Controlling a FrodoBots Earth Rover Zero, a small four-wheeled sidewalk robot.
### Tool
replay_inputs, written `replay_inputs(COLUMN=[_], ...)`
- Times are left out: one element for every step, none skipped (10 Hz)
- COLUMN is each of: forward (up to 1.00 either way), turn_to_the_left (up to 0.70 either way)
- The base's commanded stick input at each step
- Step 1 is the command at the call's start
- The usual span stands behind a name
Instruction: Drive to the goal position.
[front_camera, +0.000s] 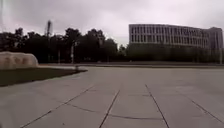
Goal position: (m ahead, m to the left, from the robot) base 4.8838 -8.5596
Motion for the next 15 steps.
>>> replay_inputs(forward=[0.7, 0.7, 0.7, 0.7, 0.7, 0.7, 0.7, 0.7, 0.7, 0.7, 0.7, 0.7, 0.7, 0.7, 0.7], turn_to_the_left=[0.14, 0.14, 0.15, 0.12, 0.09, 0.05, 0.02, 0.0, 0.0, 0.0, -0.11, -0.25, -0.35, -0.35, -0.32])
